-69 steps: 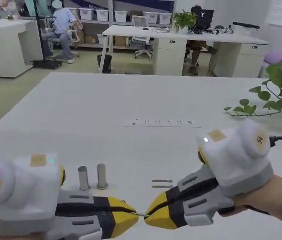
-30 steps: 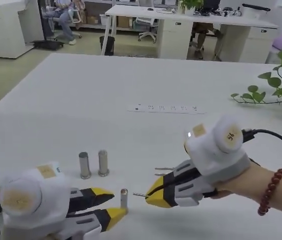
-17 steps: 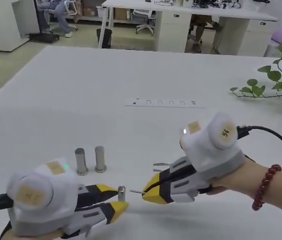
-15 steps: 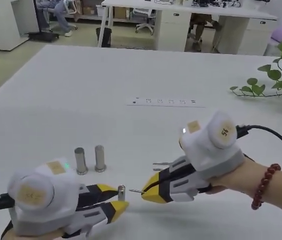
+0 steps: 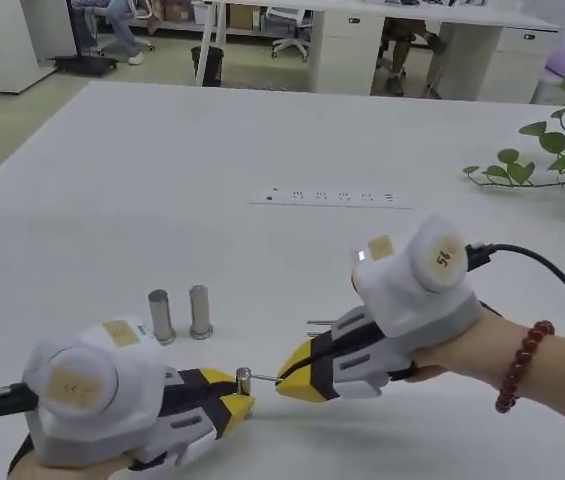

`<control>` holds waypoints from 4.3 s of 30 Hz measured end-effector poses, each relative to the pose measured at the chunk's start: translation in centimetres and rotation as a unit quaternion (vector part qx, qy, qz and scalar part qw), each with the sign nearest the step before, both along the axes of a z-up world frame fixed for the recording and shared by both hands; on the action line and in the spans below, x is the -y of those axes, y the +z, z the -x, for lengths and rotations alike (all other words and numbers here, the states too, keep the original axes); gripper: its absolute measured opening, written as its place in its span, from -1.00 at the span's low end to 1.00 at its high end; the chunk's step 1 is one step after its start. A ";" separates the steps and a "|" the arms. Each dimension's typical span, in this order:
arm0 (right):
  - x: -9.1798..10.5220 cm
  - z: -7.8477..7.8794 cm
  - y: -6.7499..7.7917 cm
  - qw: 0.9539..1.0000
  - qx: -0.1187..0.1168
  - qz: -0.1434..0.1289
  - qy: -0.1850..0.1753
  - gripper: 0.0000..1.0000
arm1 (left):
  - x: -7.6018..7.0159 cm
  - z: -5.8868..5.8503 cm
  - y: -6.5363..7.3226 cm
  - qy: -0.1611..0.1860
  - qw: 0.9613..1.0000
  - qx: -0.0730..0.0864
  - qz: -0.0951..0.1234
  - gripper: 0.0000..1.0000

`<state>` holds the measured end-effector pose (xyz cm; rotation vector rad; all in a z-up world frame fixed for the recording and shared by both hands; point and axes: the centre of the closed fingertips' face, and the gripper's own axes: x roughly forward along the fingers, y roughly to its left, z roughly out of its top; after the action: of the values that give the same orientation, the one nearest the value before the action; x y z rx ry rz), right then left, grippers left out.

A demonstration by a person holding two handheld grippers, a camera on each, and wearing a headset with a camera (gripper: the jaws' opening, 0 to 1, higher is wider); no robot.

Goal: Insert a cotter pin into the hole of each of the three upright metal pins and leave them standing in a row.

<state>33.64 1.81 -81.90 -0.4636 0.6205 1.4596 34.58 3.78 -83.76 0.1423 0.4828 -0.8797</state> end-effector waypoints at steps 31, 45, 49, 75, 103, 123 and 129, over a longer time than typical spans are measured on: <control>-1.0 -0.1 -0.1 0.999 0.026 0.024 0.017 -0.94 | 0.5 0.1 0.0 0.017 1.000 0.005 0.009 -0.85; -1.7 -0.1 0.0 0.999 0.037 0.019 0.012 -0.93 | 0.5 0.1 0.0 0.024 1.000 0.003 0.012 -0.85; -1.7 -0.2 0.0 0.999 0.037 0.021 0.007 -0.92 | 0.5 0.0 0.0 0.026 1.000 0.002 0.013 -0.85; -0.9 -0.5 0.3 0.997 0.060 0.044 -0.012 -0.90 | 0.6 0.0 -0.1 0.035 0.999 -0.003 0.020 -0.85; -2.3 -0.7 0.5 0.998 0.042 0.012 -0.039 -0.73 | 0.7 -0.1 -0.1 0.044 0.999 -0.009 0.031 -0.85; -3.2 -0.8 0.4 0.998 0.043 -0.004 -0.038 -0.80 | 0.2 -0.3 -0.1 0.048 0.998 -0.013 0.026 -0.85; -3.9 -1.5 0.7 0.998 0.049 -0.009 -0.042 -0.80 | -0.5 -1.1 0.2 0.053 0.998 -0.008 0.027 -0.85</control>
<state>35.18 5.67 -81.16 -0.4871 0.5417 1.3527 35.66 4.25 -83.58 0.0595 0.4774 -0.7894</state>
